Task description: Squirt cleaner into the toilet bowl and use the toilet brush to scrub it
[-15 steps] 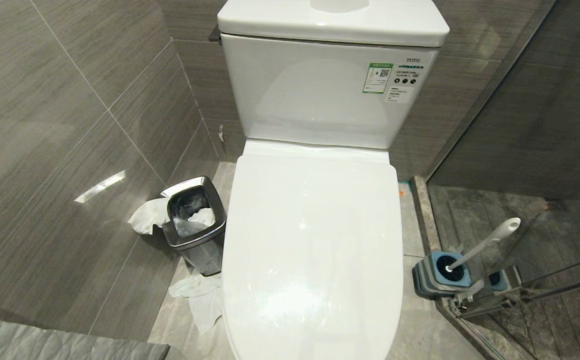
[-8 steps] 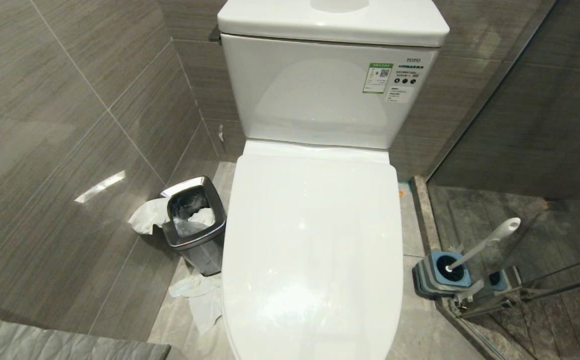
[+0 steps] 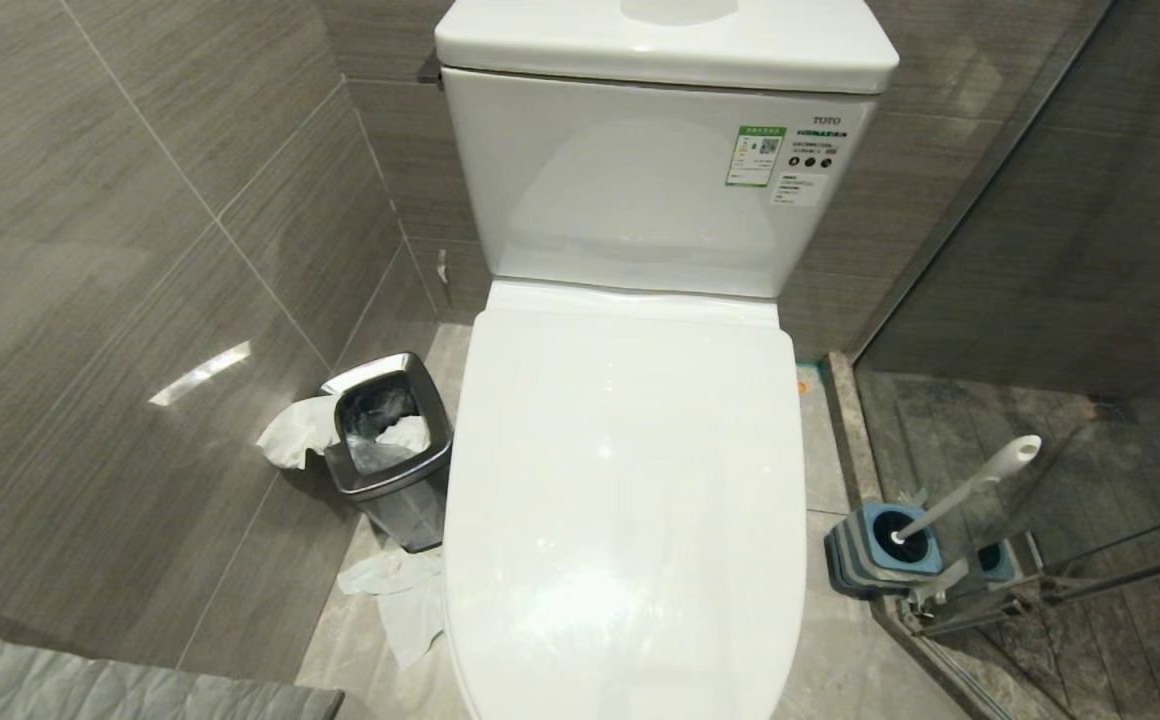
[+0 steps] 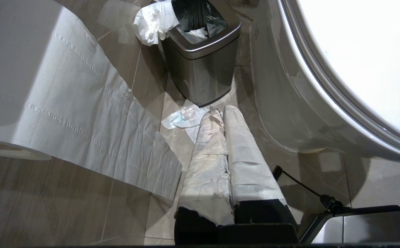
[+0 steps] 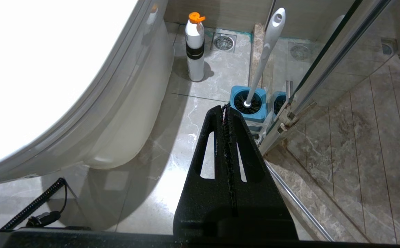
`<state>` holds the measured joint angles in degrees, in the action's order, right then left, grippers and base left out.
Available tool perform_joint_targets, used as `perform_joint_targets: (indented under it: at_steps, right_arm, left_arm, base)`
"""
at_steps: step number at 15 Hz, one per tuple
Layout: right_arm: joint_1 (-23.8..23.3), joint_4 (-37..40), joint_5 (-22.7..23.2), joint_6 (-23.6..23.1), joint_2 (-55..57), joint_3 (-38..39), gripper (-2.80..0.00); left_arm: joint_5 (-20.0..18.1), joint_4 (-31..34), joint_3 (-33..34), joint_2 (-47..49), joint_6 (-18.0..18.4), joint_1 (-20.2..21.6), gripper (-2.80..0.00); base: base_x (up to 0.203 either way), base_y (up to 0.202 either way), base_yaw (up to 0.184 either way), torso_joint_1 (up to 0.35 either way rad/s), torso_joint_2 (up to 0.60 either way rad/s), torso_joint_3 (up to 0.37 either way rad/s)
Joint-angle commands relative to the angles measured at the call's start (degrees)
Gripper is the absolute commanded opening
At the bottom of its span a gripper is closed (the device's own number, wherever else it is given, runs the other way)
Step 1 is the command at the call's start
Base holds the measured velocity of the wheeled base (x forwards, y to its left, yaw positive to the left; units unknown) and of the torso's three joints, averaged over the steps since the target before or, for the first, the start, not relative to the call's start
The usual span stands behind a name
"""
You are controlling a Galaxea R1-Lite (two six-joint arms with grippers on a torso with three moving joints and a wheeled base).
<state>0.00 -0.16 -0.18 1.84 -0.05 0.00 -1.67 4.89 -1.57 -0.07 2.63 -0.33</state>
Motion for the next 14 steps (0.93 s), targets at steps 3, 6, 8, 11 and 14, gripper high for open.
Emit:
perform_joint_targets:
  at_steps: [3, 6, 8, 11, 14]
  right_arm:
    - [0.0, 0.0, 0.0, 0.1, 0.0, 0.0, -2.8]
    - [0.0, 0.0, 0.0, 0.0, 0.0, 0.0, -2.8]
    - [0.0, 0.0, 0.0, 0.0, 0.0, 0.0, -2.8]
    - [0.0, 0.0, 0.0, 0.1, 0.0, 0.0, -2.8]
    - [0.0, 0.0, 0.0, 0.1, 0.0, 0.0, -2.8]
  left_arm:
    - [0.0, 0.0, 0.0, 0.1, 0.0, 0.0, -2.8]
    - [0.0, 0.0, 0.0, 0.1, 0.0, 0.0, -2.8]
    - [0.0, 0.0, 0.0, 0.1, 0.0, 0.0, -2.8]
    - [0.0, 0.0, 0.0, 0.1, 0.0, 0.0, -2.8]
    - [0.0, 0.0, 0.0, 0.1, 0.0, 0.0, -2.8]
  base:
    - [0.0, 0.0, 0.0, 0.0, 0.0, 0.0]
    - [0.0, 0.0, 0.0, 0.0, 0.0, 0.0]
    - [0.0, 0.0, 0.0, 0.0, 0.0, 0.0]
    - [0.0, 0.0, 0.0, 0.0, 0.0, 0.0]
    - [0.0, 0.0, 0.0, 0.0, 0.0, 0.0]
